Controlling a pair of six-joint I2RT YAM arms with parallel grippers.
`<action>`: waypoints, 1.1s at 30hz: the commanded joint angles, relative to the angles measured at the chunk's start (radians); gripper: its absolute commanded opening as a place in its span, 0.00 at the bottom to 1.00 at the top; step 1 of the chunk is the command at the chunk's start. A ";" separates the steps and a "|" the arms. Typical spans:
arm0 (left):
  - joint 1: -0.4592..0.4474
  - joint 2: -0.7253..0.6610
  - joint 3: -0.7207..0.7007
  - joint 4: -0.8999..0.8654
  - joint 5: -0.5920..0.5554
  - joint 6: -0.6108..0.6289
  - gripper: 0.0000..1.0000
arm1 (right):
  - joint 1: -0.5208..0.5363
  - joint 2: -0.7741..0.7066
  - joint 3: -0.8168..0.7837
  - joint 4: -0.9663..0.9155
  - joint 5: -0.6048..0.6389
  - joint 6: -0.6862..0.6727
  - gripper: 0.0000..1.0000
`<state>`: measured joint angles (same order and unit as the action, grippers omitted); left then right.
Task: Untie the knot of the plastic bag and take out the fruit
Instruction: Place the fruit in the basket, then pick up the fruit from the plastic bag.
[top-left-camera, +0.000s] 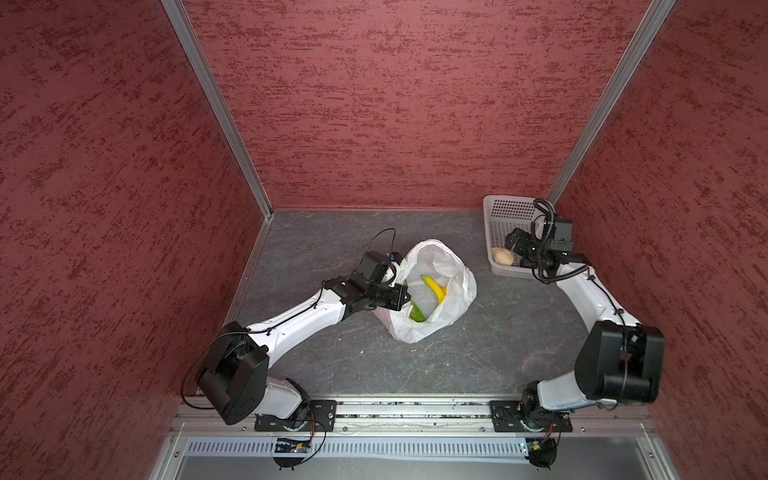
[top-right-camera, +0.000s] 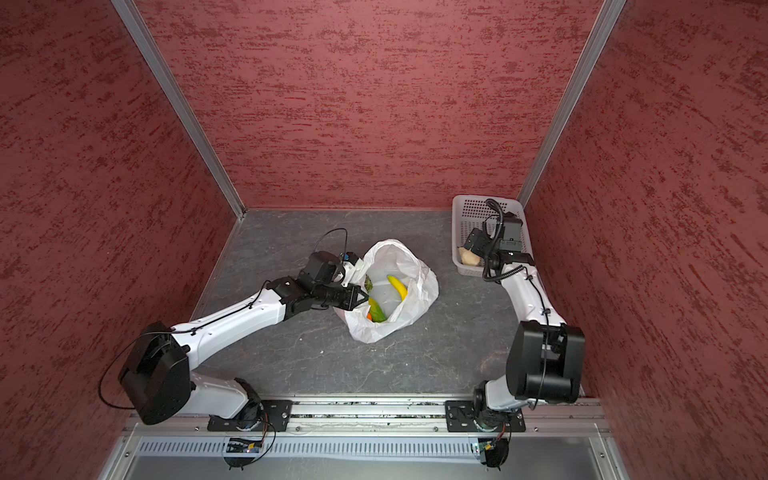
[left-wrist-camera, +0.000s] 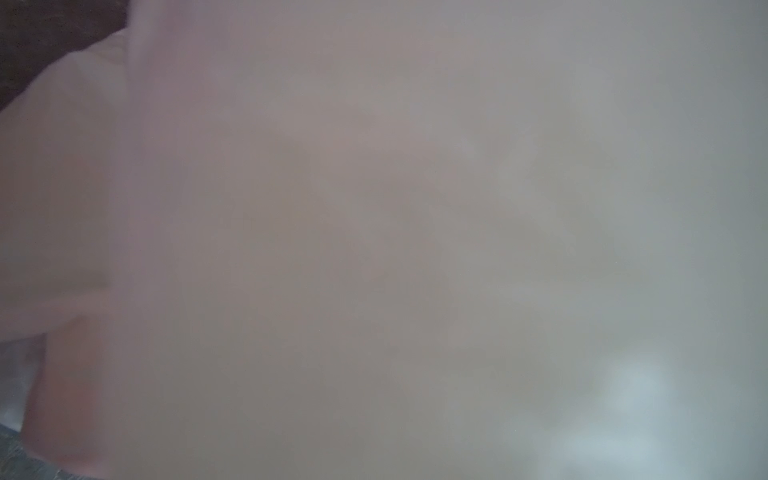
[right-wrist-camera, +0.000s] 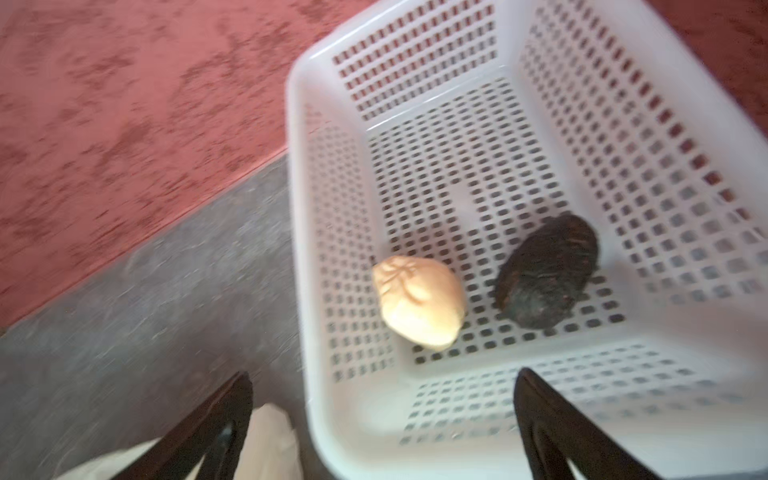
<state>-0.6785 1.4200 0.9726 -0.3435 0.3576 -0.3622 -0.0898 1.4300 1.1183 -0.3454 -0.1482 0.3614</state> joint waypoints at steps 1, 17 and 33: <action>-0.006 -0.025 0.001 0.006 -0.012 0.006 0.00 | 0.090 -0.086 0.011 -0.099 -0.079 -0.022 0.99; -0.009 -0.039 0.005 0.028 -0.013 0.000 0.00 | 0.714 -0.073 0.251 -0.391 0.067 0.006 0.96; -0.007 -0.052 0.023 0.055 -0.009 -0.011 0.00 | 0.806 -0.004 -0.006 -0.270 0.162 -0.087 0.91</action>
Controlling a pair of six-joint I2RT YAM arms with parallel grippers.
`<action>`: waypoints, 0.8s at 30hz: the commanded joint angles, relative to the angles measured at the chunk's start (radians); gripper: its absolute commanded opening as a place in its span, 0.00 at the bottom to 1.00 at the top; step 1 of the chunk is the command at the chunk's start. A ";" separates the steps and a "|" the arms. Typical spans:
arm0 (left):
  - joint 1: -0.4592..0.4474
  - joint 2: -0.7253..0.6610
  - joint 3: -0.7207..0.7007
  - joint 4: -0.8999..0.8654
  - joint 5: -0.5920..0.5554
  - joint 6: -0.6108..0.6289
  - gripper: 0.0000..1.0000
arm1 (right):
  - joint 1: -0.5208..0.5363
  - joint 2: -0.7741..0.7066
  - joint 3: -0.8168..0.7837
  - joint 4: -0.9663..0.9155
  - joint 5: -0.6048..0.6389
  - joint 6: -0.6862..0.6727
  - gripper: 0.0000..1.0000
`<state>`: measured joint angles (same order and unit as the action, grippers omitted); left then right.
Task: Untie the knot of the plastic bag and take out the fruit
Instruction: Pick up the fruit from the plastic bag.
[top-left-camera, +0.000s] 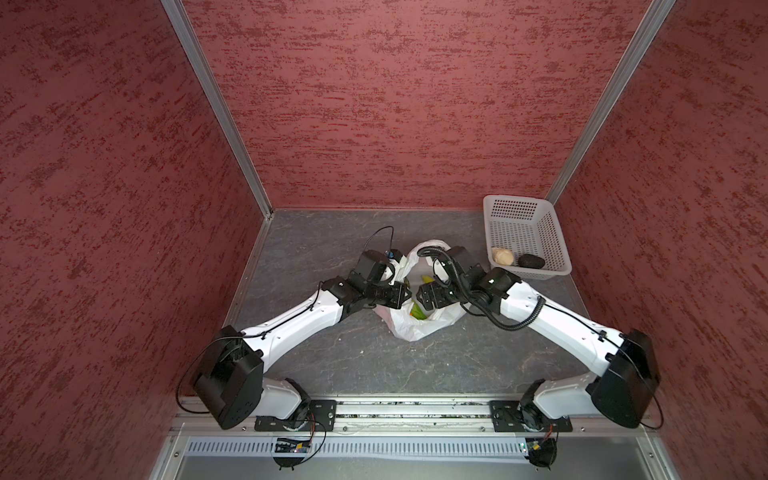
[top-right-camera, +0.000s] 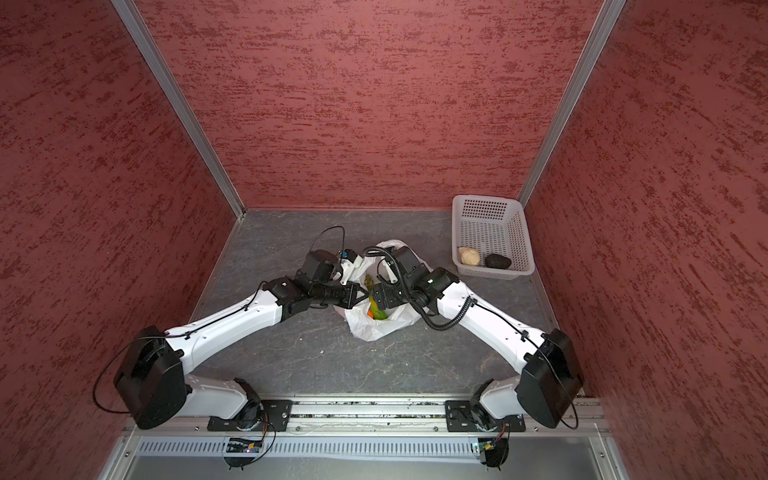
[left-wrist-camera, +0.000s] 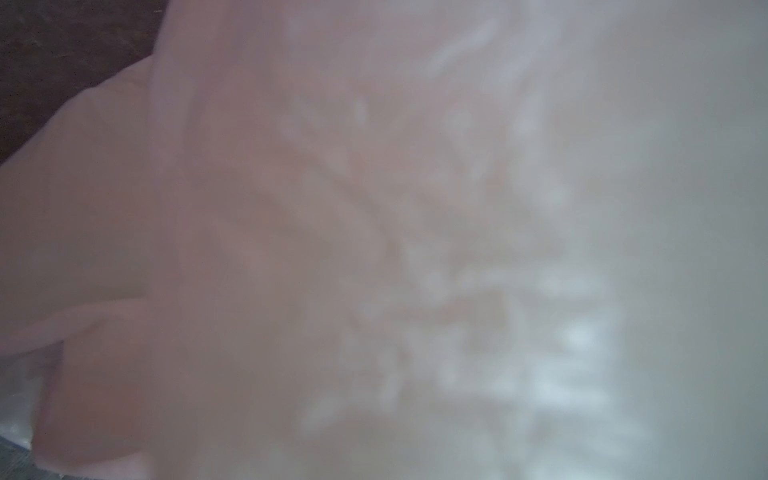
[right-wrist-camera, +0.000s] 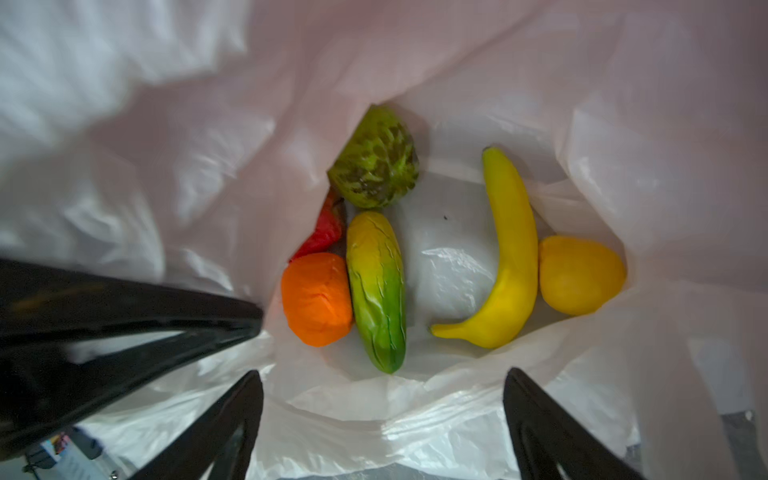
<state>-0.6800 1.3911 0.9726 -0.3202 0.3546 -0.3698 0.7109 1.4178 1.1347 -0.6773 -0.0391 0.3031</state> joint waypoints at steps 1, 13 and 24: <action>-0.006 -0.022 0.025 0.032 -0.006 -0.003 0.00 | 0.004 0.016 -0.040 0.086 0.066 -0.037 0.91; -0.007 -0.021 0.022 0.043 -0.007 -0.006 0.00 | -0.001 0.232 -0.023 0.295 0.167 -0.076 0.90; -0.010 -0.025 -0.003 0.050 -0.012 -0.004 0.00 | -0.097 0.315 -0.045 0.336 0.212 -0.054 0.86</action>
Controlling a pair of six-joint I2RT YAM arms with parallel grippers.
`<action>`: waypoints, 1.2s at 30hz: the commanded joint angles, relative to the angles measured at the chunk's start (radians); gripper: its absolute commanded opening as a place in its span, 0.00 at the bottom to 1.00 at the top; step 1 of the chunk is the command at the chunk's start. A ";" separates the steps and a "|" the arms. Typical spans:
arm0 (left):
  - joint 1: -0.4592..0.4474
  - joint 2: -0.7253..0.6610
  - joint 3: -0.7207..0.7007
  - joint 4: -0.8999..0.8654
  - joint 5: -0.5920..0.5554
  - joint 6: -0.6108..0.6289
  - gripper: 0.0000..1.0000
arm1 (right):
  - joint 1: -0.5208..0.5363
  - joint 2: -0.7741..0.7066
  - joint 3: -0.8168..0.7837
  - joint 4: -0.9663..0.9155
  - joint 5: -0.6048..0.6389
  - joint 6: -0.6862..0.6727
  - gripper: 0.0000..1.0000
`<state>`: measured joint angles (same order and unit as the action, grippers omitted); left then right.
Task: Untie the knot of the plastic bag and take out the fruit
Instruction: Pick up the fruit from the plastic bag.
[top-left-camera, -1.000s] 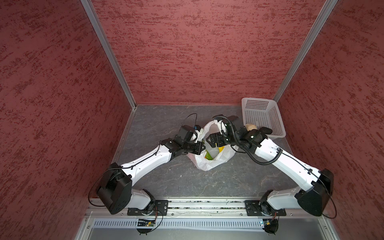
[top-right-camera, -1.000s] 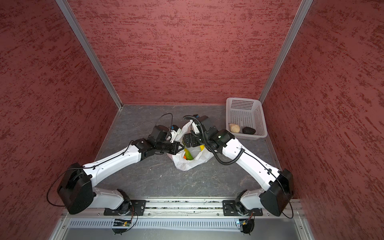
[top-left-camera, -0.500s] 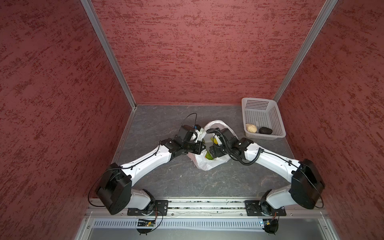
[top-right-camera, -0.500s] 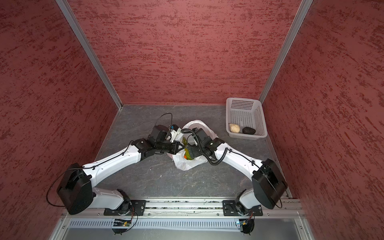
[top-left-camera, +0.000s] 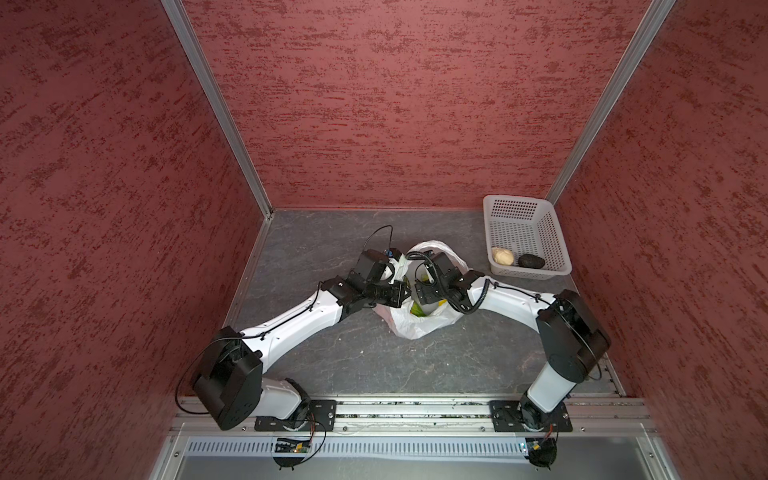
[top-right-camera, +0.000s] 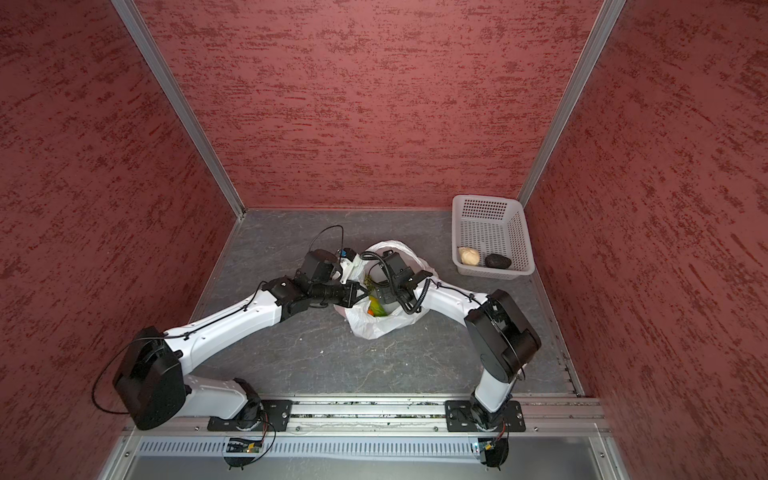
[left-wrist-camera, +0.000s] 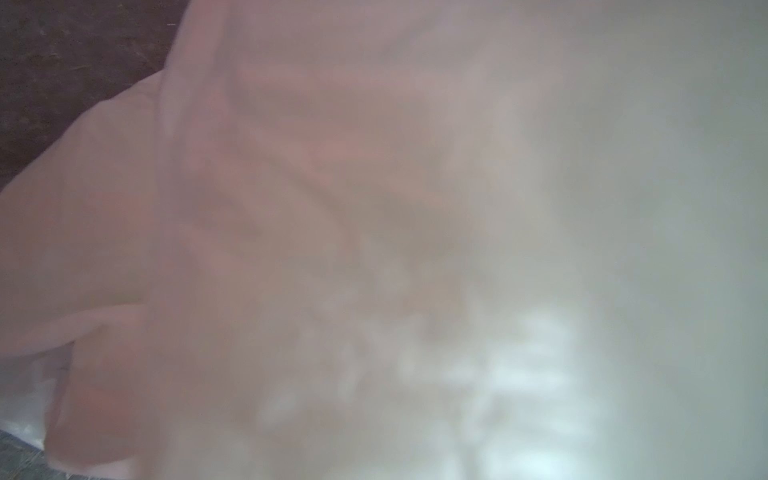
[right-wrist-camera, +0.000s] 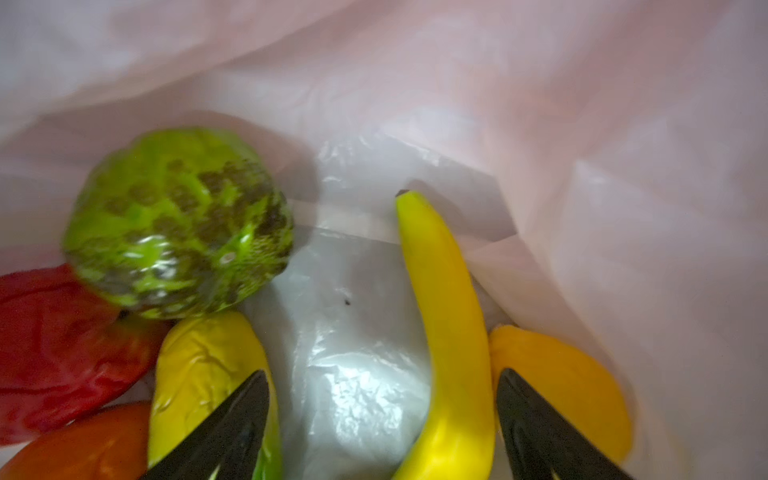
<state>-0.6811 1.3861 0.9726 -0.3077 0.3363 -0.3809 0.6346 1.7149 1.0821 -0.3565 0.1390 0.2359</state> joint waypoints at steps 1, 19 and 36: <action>-0.011 -0.018 -0.004 0.039 0.007 0.009 0.00 | -0.024 0.021 0.006 0.016 0.029 0.013 0.87; -0.050 0.051 -0.012 0.071 0.032 0.032 0.00 | -0.104 0.158 0.041 0.141 -0.116 0.016 0.76; -0.048 0.067 -0.024 0.078 0.017 0.045 0.00 | -0.100 0.070 -0.003 0.158 -0.162 0.043 0.32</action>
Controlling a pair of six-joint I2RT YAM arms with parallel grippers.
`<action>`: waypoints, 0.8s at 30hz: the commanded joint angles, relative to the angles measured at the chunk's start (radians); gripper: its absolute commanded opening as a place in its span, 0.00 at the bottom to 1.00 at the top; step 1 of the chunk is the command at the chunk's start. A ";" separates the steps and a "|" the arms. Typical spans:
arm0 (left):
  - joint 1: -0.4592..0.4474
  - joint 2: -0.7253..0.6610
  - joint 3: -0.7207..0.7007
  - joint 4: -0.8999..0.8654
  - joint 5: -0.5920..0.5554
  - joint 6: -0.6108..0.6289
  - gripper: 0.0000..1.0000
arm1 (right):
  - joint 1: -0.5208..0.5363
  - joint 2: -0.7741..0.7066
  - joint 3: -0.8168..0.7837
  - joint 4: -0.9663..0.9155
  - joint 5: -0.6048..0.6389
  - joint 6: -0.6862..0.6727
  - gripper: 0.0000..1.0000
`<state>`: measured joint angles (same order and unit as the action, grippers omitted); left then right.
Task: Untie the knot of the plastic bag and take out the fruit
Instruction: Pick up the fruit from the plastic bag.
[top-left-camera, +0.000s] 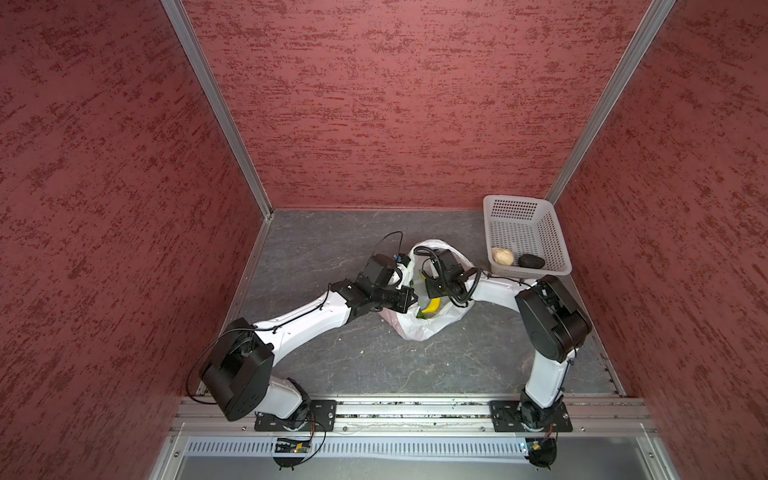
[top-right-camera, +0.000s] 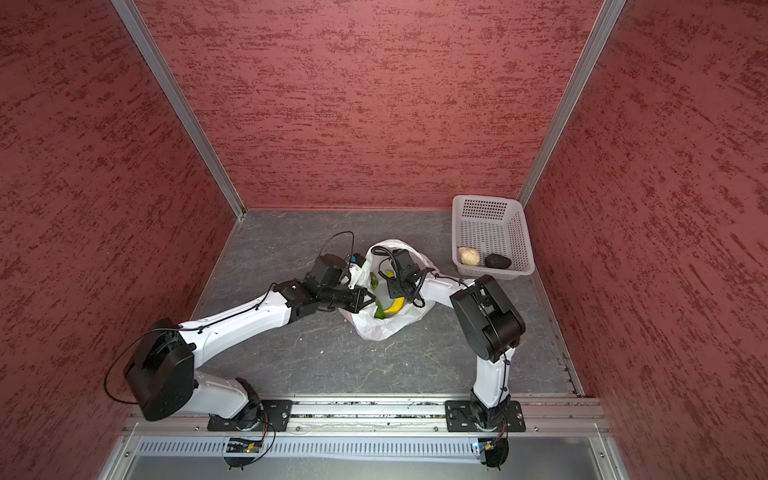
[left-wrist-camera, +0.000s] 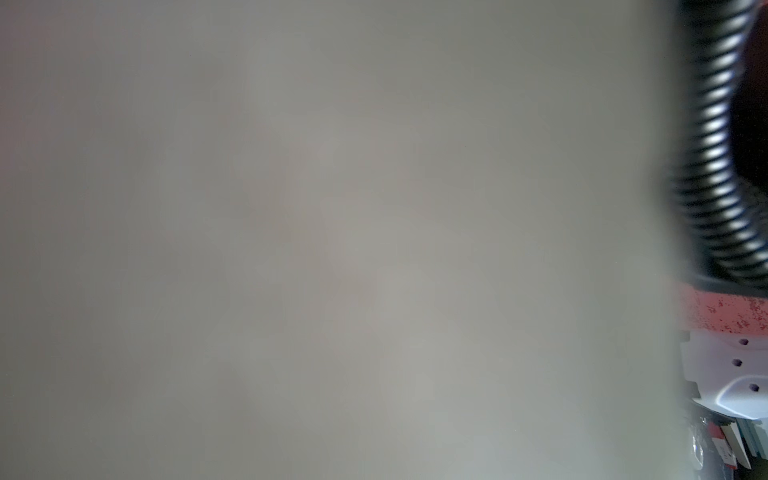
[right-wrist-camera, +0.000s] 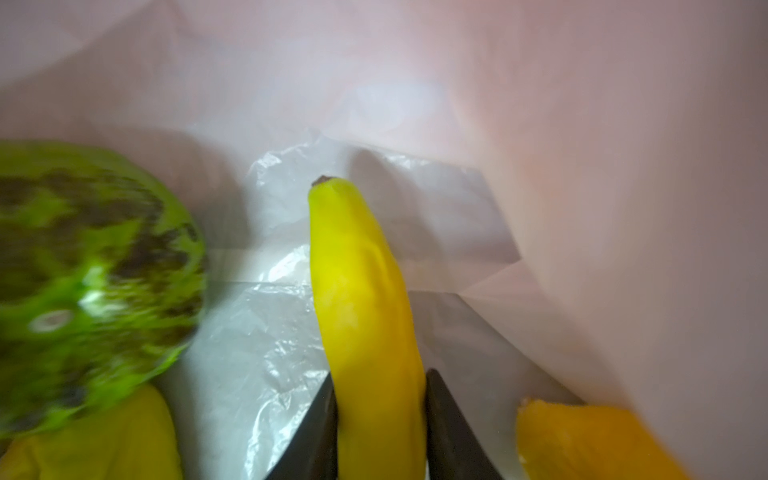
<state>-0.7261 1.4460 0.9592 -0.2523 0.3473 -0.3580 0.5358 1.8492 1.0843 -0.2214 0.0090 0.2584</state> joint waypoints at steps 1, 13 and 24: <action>-0.003 0.006 -0.010 0.021 0.003 0.024 0.00 | 0.000 -0.077 -0.007 0.021 -0.036 0.026 0.32; 0.008 0.001 -0.013 0.011 -0.012 0.027 0.00 | 0.043 -0.276 -0.056 -0.054 -0.037 0.098 0.31; 0.048 -0.007 -0.004 -0.001 -0.004 0.037 0.00 | 0.130 -0.505 -0.070 -0.245 0.000 0.182 0.31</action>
<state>-0.6872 1.4479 0.9592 -0.2535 0.3389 -0.3428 0.6491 1.4002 0.9997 -0.3851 -0.0162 0.3950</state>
